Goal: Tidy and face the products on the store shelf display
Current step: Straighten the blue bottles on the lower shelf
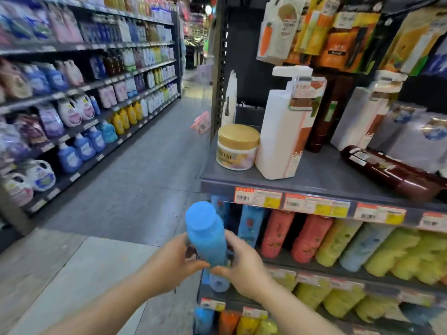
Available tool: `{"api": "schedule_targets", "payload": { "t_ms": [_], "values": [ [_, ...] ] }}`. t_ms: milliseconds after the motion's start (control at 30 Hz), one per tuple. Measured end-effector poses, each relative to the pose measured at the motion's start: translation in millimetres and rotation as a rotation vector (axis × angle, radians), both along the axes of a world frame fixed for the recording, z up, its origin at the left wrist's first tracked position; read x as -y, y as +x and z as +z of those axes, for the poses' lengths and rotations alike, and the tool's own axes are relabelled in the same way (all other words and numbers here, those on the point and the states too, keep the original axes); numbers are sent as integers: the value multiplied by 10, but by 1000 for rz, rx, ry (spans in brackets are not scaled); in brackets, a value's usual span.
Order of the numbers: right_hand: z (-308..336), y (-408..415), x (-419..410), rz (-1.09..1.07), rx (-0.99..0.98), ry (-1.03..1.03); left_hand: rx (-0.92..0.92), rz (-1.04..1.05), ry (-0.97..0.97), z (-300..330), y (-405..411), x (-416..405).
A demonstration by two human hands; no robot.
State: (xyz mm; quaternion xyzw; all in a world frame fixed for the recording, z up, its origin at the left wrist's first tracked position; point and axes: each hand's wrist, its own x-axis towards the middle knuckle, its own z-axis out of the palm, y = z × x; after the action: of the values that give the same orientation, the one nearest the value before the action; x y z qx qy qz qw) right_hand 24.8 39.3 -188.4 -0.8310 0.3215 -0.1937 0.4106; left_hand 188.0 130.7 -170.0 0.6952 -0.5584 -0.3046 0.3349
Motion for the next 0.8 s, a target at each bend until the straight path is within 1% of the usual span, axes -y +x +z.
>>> {"api": "schedule_targets", "payload": {
  "t_ms": [133,300,400,467,567,733,800],
  "values": [
    [-502,272,184,-91,25,-25,-16,46,-45,-542,180,232],
    [-881,481,474,-237,121,-32,13,41,-116,-917,343,674],
    [-1077,536,577,-301,67,-33,22,18,-99,-1064,385,887],
    [-1154,561,598,-325,23,-5,16,-8,-78,-1134,390,992],
    [-1185,596,608,-380,12,18,-12,-32,-74,-1154,360,1100],
    [-1170,634,621,-387,-17,57,-113,-20,-84,-1198,378,1148],
    [-1184,637,613,-423,-20,82,-156,9,-81,-1236,386,1161]
  ]
}}
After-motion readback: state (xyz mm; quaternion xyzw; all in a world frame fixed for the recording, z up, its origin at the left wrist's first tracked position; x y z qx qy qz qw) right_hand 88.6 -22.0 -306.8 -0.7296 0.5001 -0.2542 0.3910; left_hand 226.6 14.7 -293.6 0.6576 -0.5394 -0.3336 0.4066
